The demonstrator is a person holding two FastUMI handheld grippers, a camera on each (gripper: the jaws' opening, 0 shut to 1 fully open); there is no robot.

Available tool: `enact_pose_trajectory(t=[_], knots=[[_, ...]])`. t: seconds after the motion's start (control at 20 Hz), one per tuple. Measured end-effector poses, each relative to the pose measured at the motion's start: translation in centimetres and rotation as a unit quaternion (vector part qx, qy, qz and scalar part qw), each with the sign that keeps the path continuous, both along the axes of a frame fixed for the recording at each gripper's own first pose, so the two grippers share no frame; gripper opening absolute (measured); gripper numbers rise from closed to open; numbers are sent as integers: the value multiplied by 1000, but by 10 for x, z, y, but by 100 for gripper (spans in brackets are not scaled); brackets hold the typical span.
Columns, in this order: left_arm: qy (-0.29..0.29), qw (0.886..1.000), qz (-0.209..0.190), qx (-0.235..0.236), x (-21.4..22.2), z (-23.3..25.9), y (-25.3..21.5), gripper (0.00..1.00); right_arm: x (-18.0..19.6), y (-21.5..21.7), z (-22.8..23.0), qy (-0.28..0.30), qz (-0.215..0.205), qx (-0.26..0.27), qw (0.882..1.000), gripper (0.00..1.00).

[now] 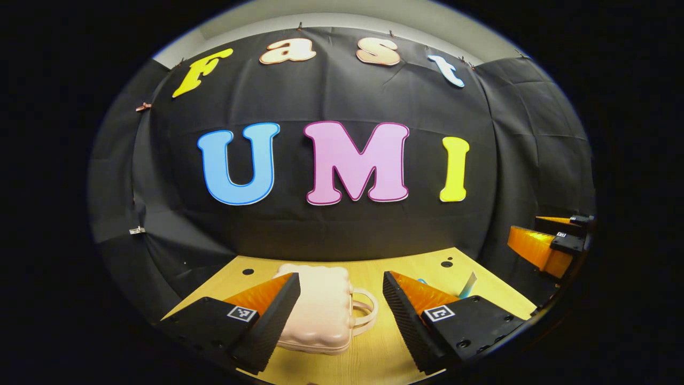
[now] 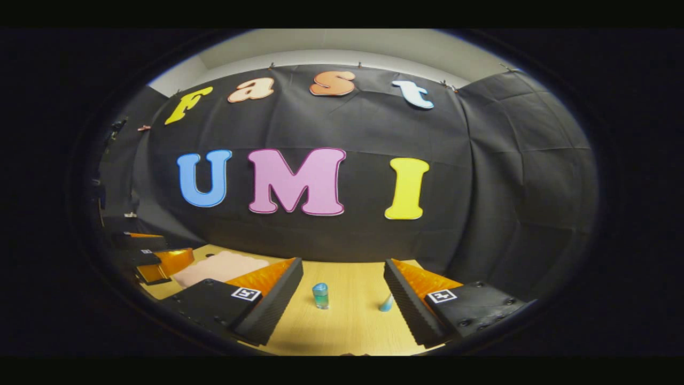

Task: First open the suitcase, pack the skin care products into it, and then close the suitcase.

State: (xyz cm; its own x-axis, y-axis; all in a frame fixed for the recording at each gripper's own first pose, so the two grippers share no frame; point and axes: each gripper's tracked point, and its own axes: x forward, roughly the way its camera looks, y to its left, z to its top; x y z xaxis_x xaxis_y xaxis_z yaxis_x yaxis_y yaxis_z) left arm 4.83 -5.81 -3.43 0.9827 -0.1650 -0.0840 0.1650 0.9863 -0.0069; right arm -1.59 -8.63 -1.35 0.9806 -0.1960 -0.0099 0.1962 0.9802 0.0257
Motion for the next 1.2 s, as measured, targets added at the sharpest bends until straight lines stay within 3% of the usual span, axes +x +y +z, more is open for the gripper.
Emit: enact_pose_trajectory(t=[0.4, 0.7, 0.85, 1.0, 1.05, 1.15, 1.2], knots=[[77, 995, -57, -3, 67, -54, -65, 98, 19, -16, -4, 3, 10, -25, 1000, 97], [161, 984, -78, -11, 120, -125, -106, 89, 41, -38, -8, 6, 1, -56, 998, 96], [197, 977, -77, -5, 143, -156, -118, 83, 50, -46, -24, 22, 2, -77, 997, 97], [245, 967, -70, -5, 157, -192, -123, 77, 50, -55, -36, 36, 6, -148, 988, 96], [257, 964, -62, -2, 161, -201, -121, 79, 49, -58, -40, 38, 9, -161, 986, 96], [280, 959, -44, 1, 168, -219, -115, 78, 46, -64, -54, 54, 10, -148, 988, 96], [291, 956, -35, 0, 170, -228, -111, 72, 45, -66, -62, 64, 6, -131, 989, 96]])
